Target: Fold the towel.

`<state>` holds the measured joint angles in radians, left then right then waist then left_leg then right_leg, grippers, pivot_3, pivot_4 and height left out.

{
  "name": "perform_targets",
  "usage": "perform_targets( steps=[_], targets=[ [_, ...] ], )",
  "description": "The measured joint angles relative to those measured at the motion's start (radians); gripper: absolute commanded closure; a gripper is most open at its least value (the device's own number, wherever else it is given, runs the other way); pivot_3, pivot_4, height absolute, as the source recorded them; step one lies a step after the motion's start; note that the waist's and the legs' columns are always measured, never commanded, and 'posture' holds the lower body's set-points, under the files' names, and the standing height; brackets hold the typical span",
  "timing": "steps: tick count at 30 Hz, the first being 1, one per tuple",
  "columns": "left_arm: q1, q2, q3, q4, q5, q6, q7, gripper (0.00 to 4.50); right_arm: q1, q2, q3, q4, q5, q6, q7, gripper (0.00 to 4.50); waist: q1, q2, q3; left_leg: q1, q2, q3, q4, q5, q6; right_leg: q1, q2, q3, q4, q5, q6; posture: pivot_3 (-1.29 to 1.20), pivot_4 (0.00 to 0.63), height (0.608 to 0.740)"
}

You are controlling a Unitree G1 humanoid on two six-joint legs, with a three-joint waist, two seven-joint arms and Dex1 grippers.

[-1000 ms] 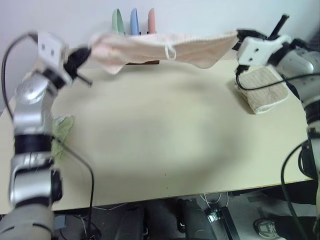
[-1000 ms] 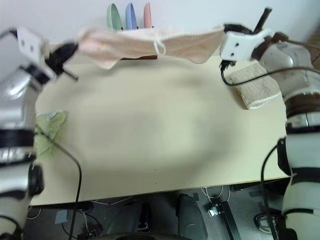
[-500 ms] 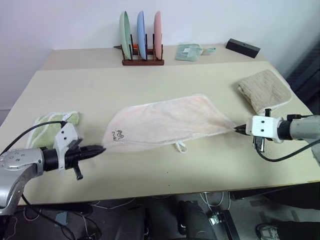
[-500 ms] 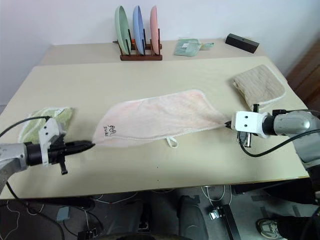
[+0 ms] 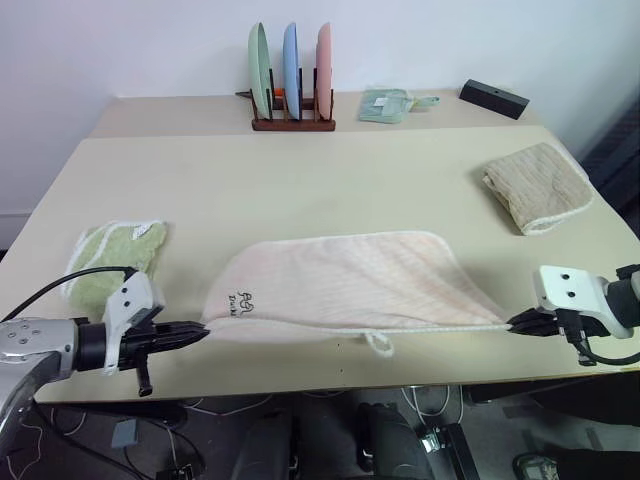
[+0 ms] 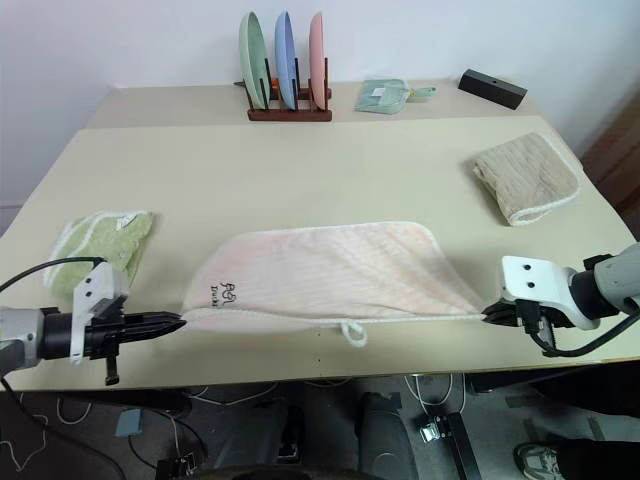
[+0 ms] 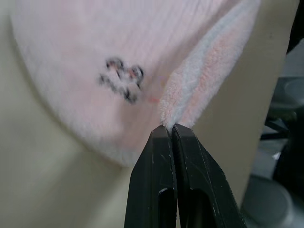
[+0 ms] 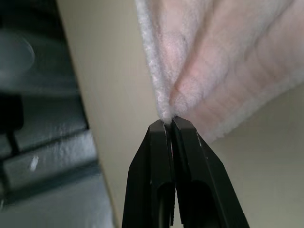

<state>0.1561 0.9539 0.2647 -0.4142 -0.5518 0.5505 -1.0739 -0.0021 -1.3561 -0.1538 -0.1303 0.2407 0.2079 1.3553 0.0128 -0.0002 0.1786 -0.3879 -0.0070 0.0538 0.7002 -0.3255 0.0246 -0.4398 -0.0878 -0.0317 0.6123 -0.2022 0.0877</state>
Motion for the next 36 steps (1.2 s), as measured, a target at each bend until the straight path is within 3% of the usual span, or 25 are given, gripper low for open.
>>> perform_targets(
  steps=[5,11,14,16,20,28,36],
  targets=[
    [-0.334,-0.130,-0.075,0.184,0.106,-0.089,0.164,4.50,-0.403,0.204,0.104,0.120,-0.094,-0.111,-0.162,4.40,-0.004,-0.002,0.001,0.002,0.002,-0.001,0.000,0.002,-0.003,0.002,0.005,0.000,0.001,0.002,-0.001,0.00,0.150,0.740],
    [-0.859,-0.238,-0.135,0.650,0.351,-0.340,0.431,4.50,-0.865,0.386,0.261,0.526,-0.376,-0.366,-0.441,4.40,0.000,-0.003,0.001,-0.003,-0.002,-0.001,0.000,0.006,-0.010,-0.002,0.005,-0.001,0.001,0.005,0.004,0.00,0.150,0.740],
    [-1.032,-0.246,-0.126,0.780,0.392,-0.477,0.495,4.50,-1.000,0.407,0.272,0.672,-0.448,-0.470,-0.548,4.40,-0.004,-0.003,0.001,-0.006,-0.001,0.001,-0.003,0.005,-0.009,-0.004,0.004,-0.001,-0.002,0.005,0.005,0.00,0.150,0.740],
    [-1.058,-0.234,-0.109,0.783,0.377,-0.498,0.472,4.50,-1.035,0.407,0.268,0.702,-0.454,-0.507,-0.563,4.40,-0.009,-0.003,0.001,-0.005,-0.001,0.002,-0.004,0.004,-0.007,-0.004,0.003,-0.001,-0.002,0.004,0.007,0.00,0.150,0.740],
    [-0.870,-0.187,-0.072,0.657,0.270,-0.420,0.326,4.50,-0.967,0.395,0.250,0.672,-0.402,-0.520,-0.494,4.40,-0.030,-0.003,0.001,-0.005,-0.001,0.005,-0.004,0.002,-0.004,-0.004,0.000,-0.002,-0.003,0.002,0.009,0.00,0.150,0.740],
    [-0.300,-0.054,0.018,0.264,0.064,-0.182,0.086,4.50,-0.559,0.290,0.209,0.361,-0.179,-0.300,-0.193,4.40,-0.018,-0.002,0.002,0.000,0.000,0.004,0.000,-0.001,0.001,0.000,-0.002,-0.002,0.001,0.002,0.008,0.00,0.150,0.740],
    [-0.110,0.010,0.007,0.124,0.068,-0.094,0.024,4.50,-0.351,0.192,0.199,0.220,-0.092,-0.088,-0.031,4.40,-0.009,-0.002,0.001,0.003,0.000,0.004,0.000,-0.001,0.002,0.001,-0.002,-0.001,0.002,0.001,0.004,0.00,0.150,0.740]
  ],
)
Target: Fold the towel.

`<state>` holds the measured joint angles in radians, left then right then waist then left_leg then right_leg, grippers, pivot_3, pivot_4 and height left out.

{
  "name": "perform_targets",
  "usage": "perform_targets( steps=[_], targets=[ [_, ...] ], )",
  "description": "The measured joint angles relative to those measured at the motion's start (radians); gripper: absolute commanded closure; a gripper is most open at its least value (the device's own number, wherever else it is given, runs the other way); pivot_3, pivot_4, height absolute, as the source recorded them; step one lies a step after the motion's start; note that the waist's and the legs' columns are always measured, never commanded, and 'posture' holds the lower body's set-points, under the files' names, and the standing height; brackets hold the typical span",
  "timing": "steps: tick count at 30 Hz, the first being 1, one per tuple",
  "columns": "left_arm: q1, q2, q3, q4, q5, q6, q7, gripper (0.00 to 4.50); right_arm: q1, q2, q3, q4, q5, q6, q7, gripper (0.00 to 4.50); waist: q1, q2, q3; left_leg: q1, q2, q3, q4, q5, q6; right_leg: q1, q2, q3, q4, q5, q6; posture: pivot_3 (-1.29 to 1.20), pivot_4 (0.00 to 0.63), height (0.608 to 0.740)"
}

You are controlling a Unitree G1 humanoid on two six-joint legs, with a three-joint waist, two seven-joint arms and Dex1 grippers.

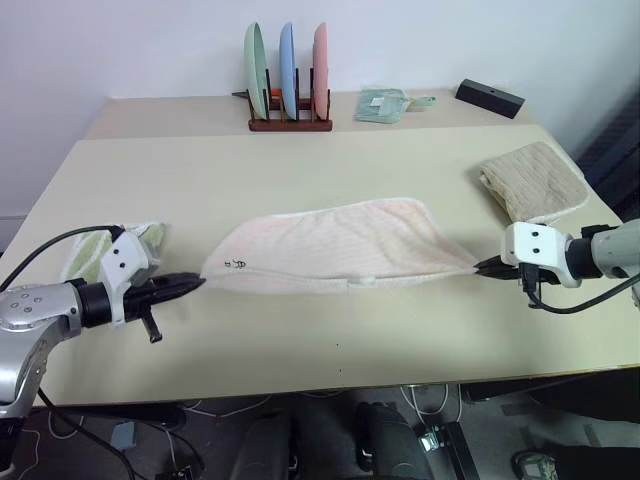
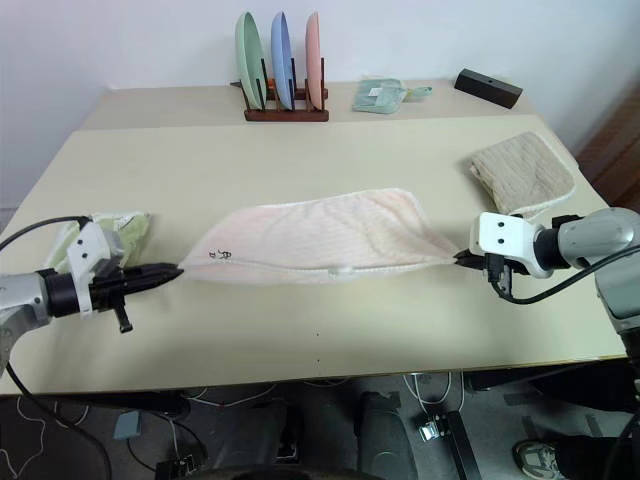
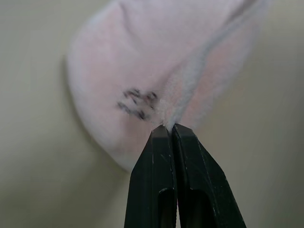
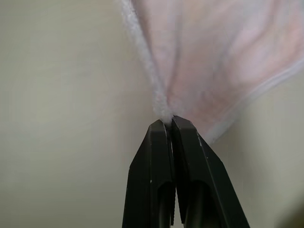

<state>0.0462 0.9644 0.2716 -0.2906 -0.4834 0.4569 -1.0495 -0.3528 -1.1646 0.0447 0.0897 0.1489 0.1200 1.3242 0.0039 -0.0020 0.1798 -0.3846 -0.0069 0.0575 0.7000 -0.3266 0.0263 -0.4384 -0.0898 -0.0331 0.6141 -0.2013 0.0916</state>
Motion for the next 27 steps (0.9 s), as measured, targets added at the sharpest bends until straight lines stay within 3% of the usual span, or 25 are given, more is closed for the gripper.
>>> perform_targets(
  steps=[6,14,27],
  targets=[
    [0.094,0.021,-0.052,-0.061,0.005,0.036,-0.033,4.50,0.167,-0.085,-0.068,-0.111,0.079,0.100,0.109,4.40,0.008,0.000,0.000,0.000,0.000,0.000,0.000,0.000,0.000,0.000,0.000,0.000,-0.001,0.000,0.000,0.00,0.150,0.740],
    [0.060,-0.048,-0.145,-0.128,-0.006,0.068,-0.010,4.50,0.307,-0.141,-0.143,-0.152,0.071,0.118,0.121,4.40,0.008,0.000,0.000,0.000,0.000,0.000,0.000,0.000,0.000,0.000,0.000,0.000,-0.001,0.000,-0.001,0.00,0.150,0.740],
    [0.040,-0.071,-0.200,-0.139,-0.029,0.105,0.001,4.50,0.337,-0.150,-0.217,-0.152,0.062,0.106,0.095,4.40,0.008,0.000,0.000,0.000,0.000,0.000,0.000,0.000,0.000,0.000,0.001,0.000,-0.001,0.000,-0.001,0.00,0.150,0.740]
  ],
)
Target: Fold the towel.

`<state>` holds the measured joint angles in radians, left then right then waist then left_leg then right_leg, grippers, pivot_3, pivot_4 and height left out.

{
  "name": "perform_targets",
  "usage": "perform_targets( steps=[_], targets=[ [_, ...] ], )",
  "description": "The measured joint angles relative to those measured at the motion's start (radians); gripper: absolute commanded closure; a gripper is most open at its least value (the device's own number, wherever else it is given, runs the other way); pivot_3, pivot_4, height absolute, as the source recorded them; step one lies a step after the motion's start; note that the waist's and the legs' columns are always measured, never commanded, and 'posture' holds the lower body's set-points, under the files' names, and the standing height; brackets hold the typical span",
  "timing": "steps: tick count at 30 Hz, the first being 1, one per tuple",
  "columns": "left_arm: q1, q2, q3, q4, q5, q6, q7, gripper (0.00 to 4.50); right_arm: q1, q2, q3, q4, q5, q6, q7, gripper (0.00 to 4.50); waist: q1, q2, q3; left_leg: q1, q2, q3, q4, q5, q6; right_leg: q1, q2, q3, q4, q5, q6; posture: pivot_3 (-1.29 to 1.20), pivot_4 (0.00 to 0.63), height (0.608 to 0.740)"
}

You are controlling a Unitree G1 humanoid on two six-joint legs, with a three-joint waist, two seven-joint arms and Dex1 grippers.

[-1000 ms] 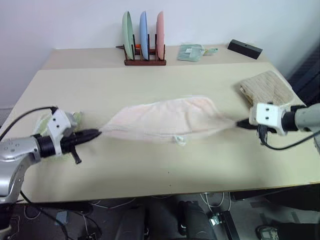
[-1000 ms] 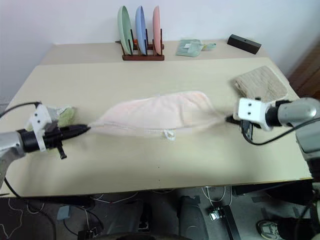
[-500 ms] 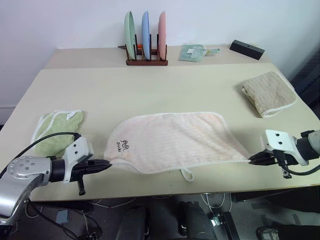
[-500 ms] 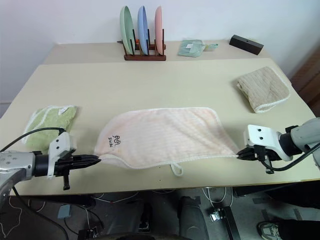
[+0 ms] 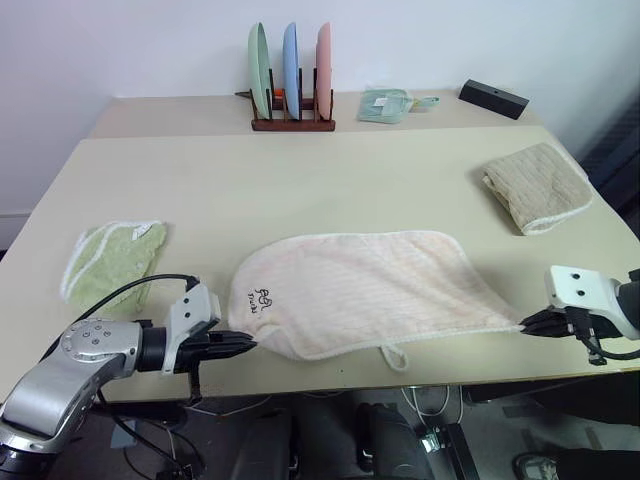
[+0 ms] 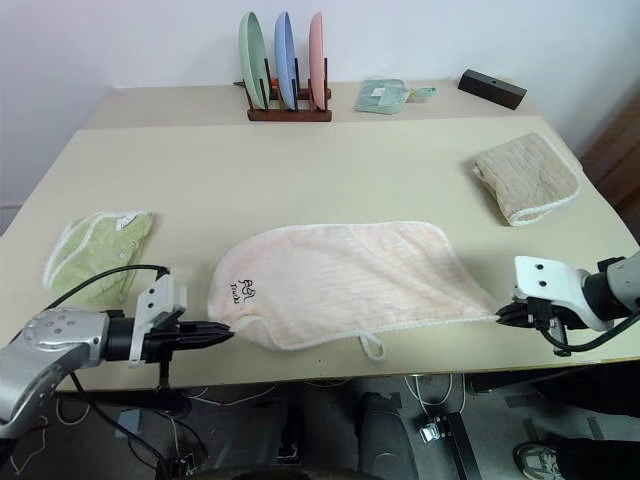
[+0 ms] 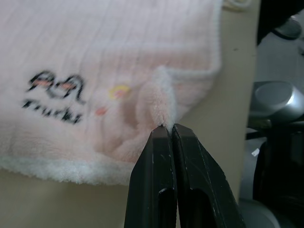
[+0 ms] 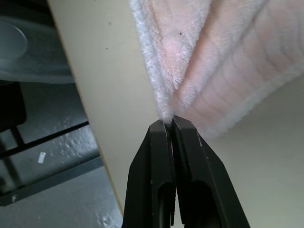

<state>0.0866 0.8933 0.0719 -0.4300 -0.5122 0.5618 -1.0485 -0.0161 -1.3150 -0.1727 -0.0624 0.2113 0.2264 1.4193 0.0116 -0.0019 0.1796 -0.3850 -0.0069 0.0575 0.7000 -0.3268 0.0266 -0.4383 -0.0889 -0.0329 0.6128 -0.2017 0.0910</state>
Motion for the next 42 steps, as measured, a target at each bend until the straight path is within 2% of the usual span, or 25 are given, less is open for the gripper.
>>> perform_targets(
  steps=[7,14,30,42],
  targets=[
    [-0.050,-0.058,0.120,0.077,-0.067,0.001,0.040,4.50,-0.181,0.055,0.042,0.077,-0.022,-0.043,-0.071,4.40,0.000,0.000,0.000,0.000,0.000,0.000,0.000,0.000,0.000,0.000,0.000,0.000,0.000,0.000,0.000,0.00,0.150,0.740],
    [-0.122,-0.149,0.189,0.121,-0.135,0.042,0.141,4.50,-0.408,0.155,0.159,0.300,-0.126,-0.180,-0.140,4.40,-0.002,0.000,0.000,0.000,0.000,0.000,0.000,0.002,-0.004,0.000,0.000,0.000,0.001,0.002,0.003,0.00,0.150,0.740],
    [-0.173,-0.233,0.197,0.226,-0.111,0.016,0.262,4.50,-0.711,0.319,0.287,0.744,-0.316,-0.481,-0.290,4.40,-0.007,0.000,0.000,0.000,0.000,0.000,0.000,0.003,-0.006,0.001,0.000,0.000,0.000,0.002,0.003,0.00,0.150,0.740],
    [-0.251,-0.274,0.174,0.346,-0.047,-0.027,0.303,4.50,-0.827,0.437,0.336,0.975,-0.420,-0.628,-0.473,4.40,-0.025,0.000,0.000,0.000,0.000,0.000,0.000,0.004,-0.006,0.000,0.000,0.000,0.000,0.002,0.004,0.00,0.150,0.740]
  ],
)
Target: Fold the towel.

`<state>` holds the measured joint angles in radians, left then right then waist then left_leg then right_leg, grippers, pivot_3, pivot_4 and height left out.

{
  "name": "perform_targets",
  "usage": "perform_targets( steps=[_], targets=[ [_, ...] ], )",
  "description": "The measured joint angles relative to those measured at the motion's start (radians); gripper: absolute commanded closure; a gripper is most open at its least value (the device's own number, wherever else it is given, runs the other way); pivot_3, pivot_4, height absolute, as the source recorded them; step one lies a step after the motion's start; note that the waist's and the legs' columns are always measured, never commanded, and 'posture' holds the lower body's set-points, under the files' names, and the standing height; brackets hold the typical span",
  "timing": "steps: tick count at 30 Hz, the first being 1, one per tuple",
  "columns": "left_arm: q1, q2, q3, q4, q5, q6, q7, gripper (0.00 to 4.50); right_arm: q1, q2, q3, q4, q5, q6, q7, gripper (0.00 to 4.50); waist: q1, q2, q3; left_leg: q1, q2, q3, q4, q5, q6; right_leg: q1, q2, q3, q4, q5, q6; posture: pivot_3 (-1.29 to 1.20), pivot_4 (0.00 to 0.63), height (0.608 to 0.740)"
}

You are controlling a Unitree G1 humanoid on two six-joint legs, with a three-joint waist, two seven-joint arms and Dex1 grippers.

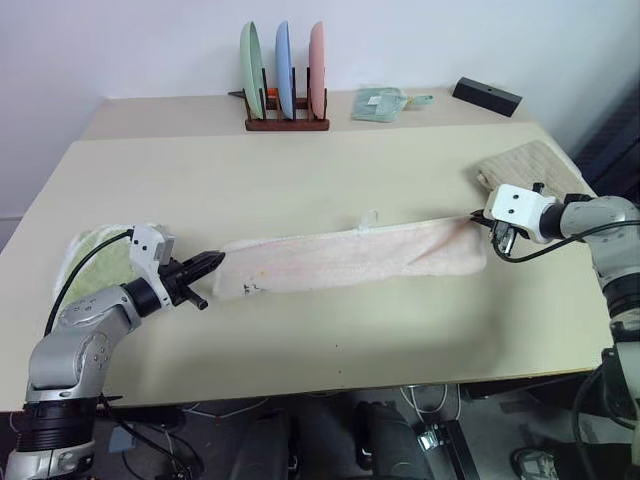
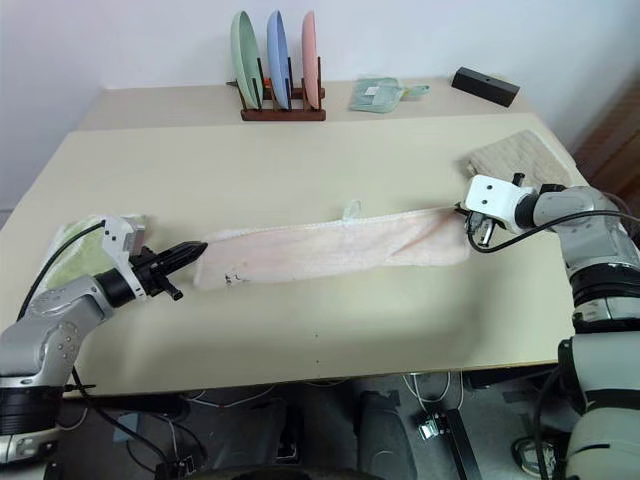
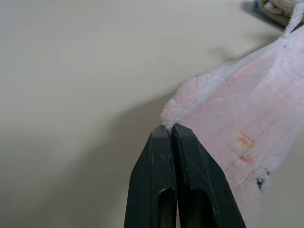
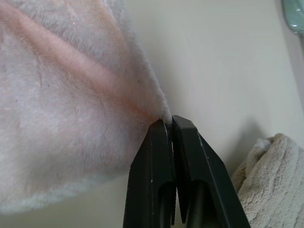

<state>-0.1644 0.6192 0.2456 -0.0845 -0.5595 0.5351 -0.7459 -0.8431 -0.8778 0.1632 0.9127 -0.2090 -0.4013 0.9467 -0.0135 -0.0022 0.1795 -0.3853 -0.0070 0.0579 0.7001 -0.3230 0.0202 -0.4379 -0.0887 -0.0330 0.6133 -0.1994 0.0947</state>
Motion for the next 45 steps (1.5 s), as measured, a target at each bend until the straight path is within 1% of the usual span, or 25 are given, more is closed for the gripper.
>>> perform_targets(
  steps=[2,3,5,10,13,15,17,20,21,24,26,28,30,31,33,35,36,38,40,41,42,44,45],
  targets=[
    [-0.003,0.000,-0.003,0.009,0.007,-0.001,0.000,4.50,-0.005,0.011,0.006,0.031,-0.013,-0.015,-0.031,4.40,-0.001,0.000,0.000,0.000,0.000,0.000,0.000,0.000,0.000,0.000,0.000,0.000,0.000,0.000,0.000,0.00,0.150,0.740],
    [-0.004,-0.002,-0.004,0.014,0.007,-0.001,0.001,4.23,-0.008,0.019,0.007,0.044,-0.016,-0.021,-0.044,4.17,-0.002,0.000,0.000,0.000,0.000,0.000,0.000,0.000,0.000,0.000,0.000,0.000,0.000,0.000,0.000,0.00,0.150,0.740],
    [-0.007,-0.009,-0.004,0.028,0.007,0.000,0.009,3.60,-0.014,0.028,0.008,0.059,-0.017,-0.018,-0.052,3.53,-0.001,0.000,0.000,0.000,0.000,0.000,0.000,0.000,0.000,0.000,0.000,0.000,0.000,0.000,0.000,0.00,0.150,0.740],
    [-0.008,-0.016,-0.004,0.036,0.010,0.000,0.027,1.14,-0.017,0.018,0.008,0.065,-0.033,-0.019,-0.091,1.19,0.000,0.000,0.000,0.000,0.000,0.000,0.000,0.000,0.000,0.000,-0.001,0.000,0.000,0.000,0.000,0.00,0.150,0.740],
    [-0.007,-0.038,0.006,0.018,0.011,-0.005,0.058,1.14,0.014,-0.017,-0.045,0.008,0.002,0.046,-0.104,1.19,0.003,0.000,0.000,-0.001,-0.001,-0.001,0.000,0.000,0.000,0.000,-0.002,0.000,0.000,0.000,0.000,0.00,0.150,0.740],
    [-0.008,-0.056,0.026,-0.009,0.009,-0.022,0.088,1.14,0.079,-0.047,-0.132,-0.095,0.085,0.152,-0.085,1.19,0.006,0.000,0.000,-0.002,-0.001,-0.002,0.000,0.000,0.000,0.000,-0.005,0.000,-0.001,0.000,0.000,0.00,0.150,0.740],
    [-0.014,-0.070,0.055,-0.027,0.011,-0.052,0.122,1.14,0.169,-0.063,-0.230,-0.234,0.201,0.310,-0.045,1.19,0.005,0.000,0.000,-0.002,-0.001,-0.002,0.000,0.000,0.000,0.000,-0.006,-0.001,-0.001,0.000,0.000,0.00,0.150,0.740],
    [-0.027,-0.070,0.072,-0.051,0.021,-0.089,0.141,1.10,0.344,-0.078,-0.360,-0.486,0.399,0.619,0.037,0.38,0.007,0.000,0.000,-0.001,-0.001,-0.003,0.000,-0.001,0.001,0.000,-0.006,-0.001,0.000,0.000,0.000,0.00,0.150,0.740],
    [-0.026,-0.062,0.064,-0.064,0.032,-0.101,0.134,1.10,0.416,-0.077,-0.405,-0.590,0.477,0.748,0.051,0.04,0.006,0.000,0.000,-0.001,-0.001,-0.003,0.000,-0.003,0.005,0.000,-0.007,-0.001,0.000,0.000,0.000,0.00,0.150,0.740],
    [-0.023,-0.037,0.003,-0.101,0.064,-0.138,0.077,1.10,0.546,-0.036,-0.508,-0.806,0.655,1.059,0.010,0.04,0.006,0.001,0.000,-0.001,-0.001,-0.003,0.000,-0.003,0.005,0.000,-0.008,-0.001,0.000,0.001,-0.001,0.00,0.150,0.740],
    [-0.033,-0.021,-0.069,-0.121,0.086,-0.160,0.014,1.10,0.593,0.046,-0.601,-0.954,0.808,1.326,-0.089,0.04,0.004,0.001,-0.001,-0.001,-0.001,-0.004,-0.001,-0.003,0.005,0.000,-0.008,-0.001,0.000,0.001,-0.002,0.00,0.150,0.740],
    [-0.046,-0.018,-0.119,-0.130,0.092,-0.165,-0.031,1.10,0.600,0.115,-0.663,-1.040,0.906,1.506,-0.179,0.04,0.003,0.001,-0.001,-0.002,-0.001,-0.004,-0.001,-0.003,0.005,-0.002,-0.008,-0.001,0.000,0.001,-0.003,0.00,0.150,0.740],
    [-0.068,-0.015,-0.167,-0.133,0.092,-0.168,-0.079,1.10,0.599,0.183,-0.714,-1.114,0.974,1.638,-0.277,0.04,0.004,0.001,-0.001,-0.003,-0.001,-0.004,-0.001,-0.003,0.005,-0.003,-0.008,-0.001,0.000,0.001,-0.003,0.00,0.150,0.740],
    [-0.088,-0.016,-0.197,-0.135,0.091,-0.167,-0.106,1.10,0.592,0.236,-0.751,-1.144,0.997,1.711,-0.342,0.04,0.005,0.001,-0.001,-0.003,-0.001,-0.004,-0.001,-0.003,0.005,-0.003,-0.008,-0.001,0.000,0.001,-0.003,0.00,0.150,0.740],
    [-0.108,-0.021,-0.232,-0.145,0.089,-0.165,-0.139,1.10,0.580,0.306,-0.790,-1.164,1.021,1.804,-0.428,0.04,0.007,0.001,-0.001,-0.004,-0.002,-0.004,-0.001,-0.003,0.005,-0.003,-0.008,-0.001,0.000,0.001,-0.003,0.00,0.150,0.740],
    [-0.124,-0.030,-0.273,-0.153,0.089,-0.165,-0.175,1.10,0.559,0.385,-0.840,-1.170,1.020,1.874,-0.522,0.04,0.007,0.001,-0.001,-0.004,-0.002,-0.004,-0.001,-0.003,0.005,-0.003,-0.008,-0.001,0.000,0.001,-0.002,0.00,0.150,0.740],
    [-0.128,-0.037,-0.285,-0.155,0.089,-0.165,-0.184,1.10,0.550,0.406,-0.850,-1.170,1.019,1.886,-0.546,0.04,0.007,0.001,-0.001,-0.005,-0.003,-0.003,-0.001,-0.003,0.006,-0.004,-0.008,-0.001,0.000,0.001,-0.002,0.00,0.150,0.740],
    [-0.148,-0.047,-0.343,-0.156,0.092,-0.165,-0.223,1.10,0.488,0.524,-0.949,-1.163,0.989,1.944,-0.651,0.04,0.006,0.001,-0.002,-0.005,-0.003,-0.004,-0.001,-0.003,0.006,-0.004,-0.006,-0.002,0.000,0.001,-0.002,0.00,0.150,0.740],
    [-0.158,-0.060,-0.389,-0.170,0.093,-0.165,-0.249,1.10,0.467,0.569,-0.972,-1.153,0.969,1.983,-0.707,0.04,0.006,0.002,-0.002,-0.005,-0.003,-0.004,-0.001,-0.003,0.006,-0.004,-0.004,-0.002,0.001,0.001,-0.002,0.00,0.150,0.740],
    [-0.158,-0.059,-0.390,-0.170,0.094,-0.165,-0.255,1.10,0.449,0.594,-1.015,-1.156,0.967,2.000,-0.736,0.04,0.005,0.001,-0.003,-0.005,-0.003,-0.004,-0.001,-0.003,0.006,-0.004,-0.003,-0.002,0.000,0.001,-0.002,0.00,0.150,0.740],
    [-0.162,-0.072,-0.391,-0.167,0.094,-0.166,-0.254,1.10,0.416,0.662,-1.083,-1.162,0.958,2.008,-0.787,0.04,0.004,0.001,-0.003,-0.005,-0.002,-0.004,-0.001,-0.003,0.006,-0.003,-0.002,-0.002,0.001,0.001,-0.002,0.00,0.150,0.740],
    [-0.163,-0.083,-0.399,-0.164,0.094,-0.166,-0.255,1.10,0.368,0.715,-1.136,-1.160,0.936,2.009,-0.842,0.04,0.001,0.001,-0.003,-0.004,-0.002,-0.004,-0.001,-0.003,0.006,-0.003,-0.001,-0.002,0.001,0.001,-0.001,0.00,0.150,0.740],
    [-0.163,-0.089,-0.405,-0.164,0.095,-0.167,-0.255,1.10,0.349,0.727,-1.154,-1.154,0.924,2.008,-0.864,0.27,0.001,0.002,-0.003,-0.004,-0.002,-0.004,-0.001,-0.003,0.006,-0.003,-0.001,-0.002,0.001,0.001,-0.001,0.00,0.150,0.740]
  ],
)
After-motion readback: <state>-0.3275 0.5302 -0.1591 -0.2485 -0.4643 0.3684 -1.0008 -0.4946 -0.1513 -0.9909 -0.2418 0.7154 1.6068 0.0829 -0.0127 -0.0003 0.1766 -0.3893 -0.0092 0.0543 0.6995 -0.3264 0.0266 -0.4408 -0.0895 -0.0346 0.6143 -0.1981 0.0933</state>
